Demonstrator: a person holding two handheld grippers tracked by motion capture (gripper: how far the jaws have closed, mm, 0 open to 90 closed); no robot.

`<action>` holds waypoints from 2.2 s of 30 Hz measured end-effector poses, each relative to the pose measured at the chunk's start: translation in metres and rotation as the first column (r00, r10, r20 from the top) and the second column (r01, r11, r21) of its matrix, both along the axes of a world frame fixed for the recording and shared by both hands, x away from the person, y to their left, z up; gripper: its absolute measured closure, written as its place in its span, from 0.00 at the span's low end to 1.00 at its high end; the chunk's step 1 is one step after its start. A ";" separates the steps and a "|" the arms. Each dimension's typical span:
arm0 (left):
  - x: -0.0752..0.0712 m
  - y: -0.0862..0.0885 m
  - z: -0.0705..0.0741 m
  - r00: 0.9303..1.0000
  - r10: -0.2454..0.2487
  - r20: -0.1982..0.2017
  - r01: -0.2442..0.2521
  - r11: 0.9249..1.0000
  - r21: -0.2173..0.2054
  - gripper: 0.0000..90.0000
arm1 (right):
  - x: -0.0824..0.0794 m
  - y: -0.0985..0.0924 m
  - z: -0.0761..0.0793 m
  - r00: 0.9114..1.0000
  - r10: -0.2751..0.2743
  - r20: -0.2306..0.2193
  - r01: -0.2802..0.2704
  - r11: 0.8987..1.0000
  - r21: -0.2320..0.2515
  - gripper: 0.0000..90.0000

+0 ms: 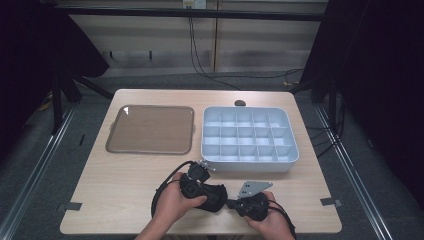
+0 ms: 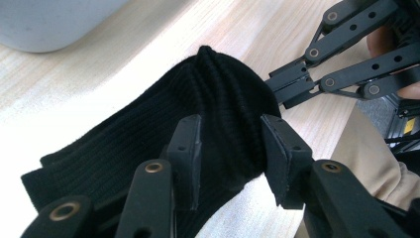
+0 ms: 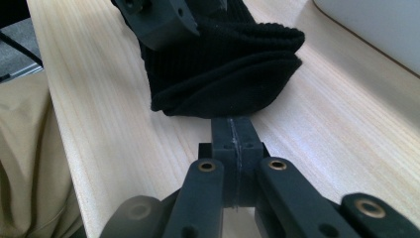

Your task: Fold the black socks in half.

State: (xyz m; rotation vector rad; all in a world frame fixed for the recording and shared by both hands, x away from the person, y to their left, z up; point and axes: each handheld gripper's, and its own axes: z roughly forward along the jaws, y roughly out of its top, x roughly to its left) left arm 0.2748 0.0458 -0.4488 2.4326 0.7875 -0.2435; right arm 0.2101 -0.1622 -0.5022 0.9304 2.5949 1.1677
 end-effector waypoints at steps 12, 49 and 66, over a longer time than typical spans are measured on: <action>0.002 0.004 0.007 1.000 0.009 0.003 -0.009 1.000 -0.021 0.64 | 0.000 0.000 0.000 1.000 -0.001 0.000 0.001 1.000 0.000 1.00; 0.018 0.052 0.005 0.989 0.144 0.041 -0.145 0.989 0.017 0.46 | 0.000 0.000 0.000 1.000 0.002 0.002 -0.002 1.000 -0.005 1.00; 0.019 0.083 -0.005 0.976 0.213 0.034 -0.214 0.976 0.031 0.45 | 0.000 0.000 0.000 1.000 0.004 0.003 -0.004 1.000 -0.004 1.00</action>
